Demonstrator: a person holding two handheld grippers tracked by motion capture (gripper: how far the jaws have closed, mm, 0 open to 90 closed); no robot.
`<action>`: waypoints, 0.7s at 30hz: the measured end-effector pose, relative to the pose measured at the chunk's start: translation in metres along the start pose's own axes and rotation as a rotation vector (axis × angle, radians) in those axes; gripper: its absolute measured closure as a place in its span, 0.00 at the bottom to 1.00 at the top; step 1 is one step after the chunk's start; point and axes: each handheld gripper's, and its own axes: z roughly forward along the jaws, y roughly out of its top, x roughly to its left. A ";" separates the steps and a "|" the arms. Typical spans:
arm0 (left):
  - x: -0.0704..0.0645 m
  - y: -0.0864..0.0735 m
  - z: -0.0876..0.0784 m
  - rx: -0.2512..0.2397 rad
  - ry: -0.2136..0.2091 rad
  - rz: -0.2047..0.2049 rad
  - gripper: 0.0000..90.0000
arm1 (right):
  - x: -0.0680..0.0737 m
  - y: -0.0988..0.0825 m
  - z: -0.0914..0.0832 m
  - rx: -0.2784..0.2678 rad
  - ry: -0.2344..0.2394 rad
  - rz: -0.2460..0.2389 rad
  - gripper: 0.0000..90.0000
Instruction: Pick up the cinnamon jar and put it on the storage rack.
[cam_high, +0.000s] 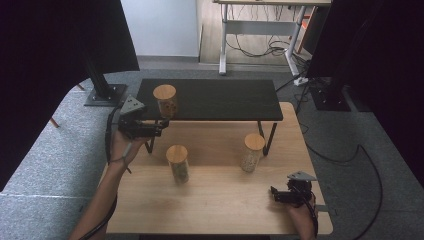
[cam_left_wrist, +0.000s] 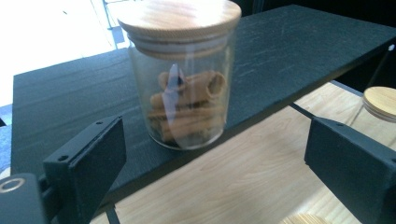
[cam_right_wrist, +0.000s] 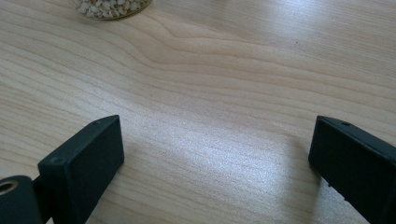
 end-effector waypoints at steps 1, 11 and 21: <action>-0.001 -0.002 -0.001 -0.001 -0.001 0.000 0.06 | 0.000 0.000 0.000 0.000 0.000 0.000 0.03; -0.005 -0.016 -0.008 0.000 -0.005 0.000 0.06 | 0.000 0.000 0.000 0.000 0.000 0.000 0.03; -0.008 -0.029 -0.016 -0.003 -0.016 -0.005 0.06 | 0.000 0.000 0.000 0.000 0.000 -0.001 0.03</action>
